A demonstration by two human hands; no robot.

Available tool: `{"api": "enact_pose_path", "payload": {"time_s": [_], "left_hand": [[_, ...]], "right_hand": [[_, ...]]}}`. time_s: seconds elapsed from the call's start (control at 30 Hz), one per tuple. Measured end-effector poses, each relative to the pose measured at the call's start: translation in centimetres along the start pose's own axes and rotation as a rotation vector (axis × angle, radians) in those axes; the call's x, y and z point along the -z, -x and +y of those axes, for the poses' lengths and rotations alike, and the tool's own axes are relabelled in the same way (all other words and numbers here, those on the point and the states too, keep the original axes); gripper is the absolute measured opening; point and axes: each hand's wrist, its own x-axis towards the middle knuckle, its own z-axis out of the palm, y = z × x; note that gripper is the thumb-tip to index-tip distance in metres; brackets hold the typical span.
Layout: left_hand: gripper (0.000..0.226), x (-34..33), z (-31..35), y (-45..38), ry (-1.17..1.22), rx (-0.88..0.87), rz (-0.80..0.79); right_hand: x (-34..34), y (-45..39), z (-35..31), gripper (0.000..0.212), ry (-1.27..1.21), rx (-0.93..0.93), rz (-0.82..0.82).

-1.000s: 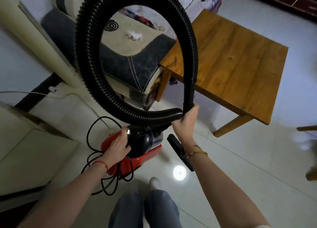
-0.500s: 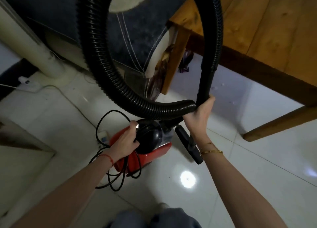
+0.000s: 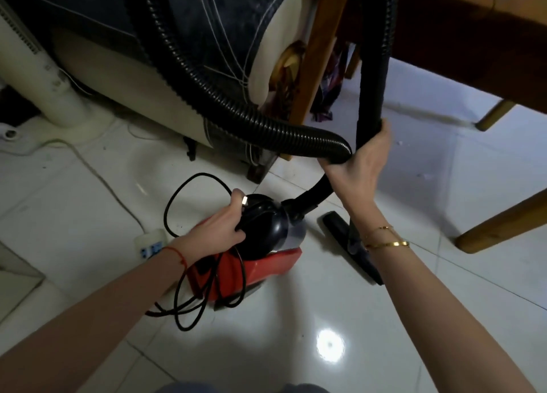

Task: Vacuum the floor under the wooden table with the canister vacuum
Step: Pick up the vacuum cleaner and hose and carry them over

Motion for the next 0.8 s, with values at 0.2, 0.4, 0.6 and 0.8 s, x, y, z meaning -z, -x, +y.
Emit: {"api": "enact_pose_path", "payload": {"time_s": [0.2, 0.4, 0.6, 0.8], "left_hand": [[0.045, 0.5, -0.2, -0.8, -0.041, -0.007, -0.003], [0.049, 0.4, -0.2, -1.3, -0.052, 0.0, 0.0], [0.052, 0.4, -0.2, -2.2, -0.031, 0.014, 0.005], [0.045, 0.0, -0.8, -1.5, 0.052, -0.001, 0.098]], "right_hand": [[-0.9, -0.5, 0.4, 0.097, -0.026, 0.031, 0.005], [-2.1, 0.0, 0.4, 0.105, -0.068, 0.087, -0.123], [-2.4, -0.5, 1.1, 0.112, -0.059, 0.076, -0.18], [-3.4, -1.6, 1.0, 0.095, -0.038, 0.003, -0.114]]}}
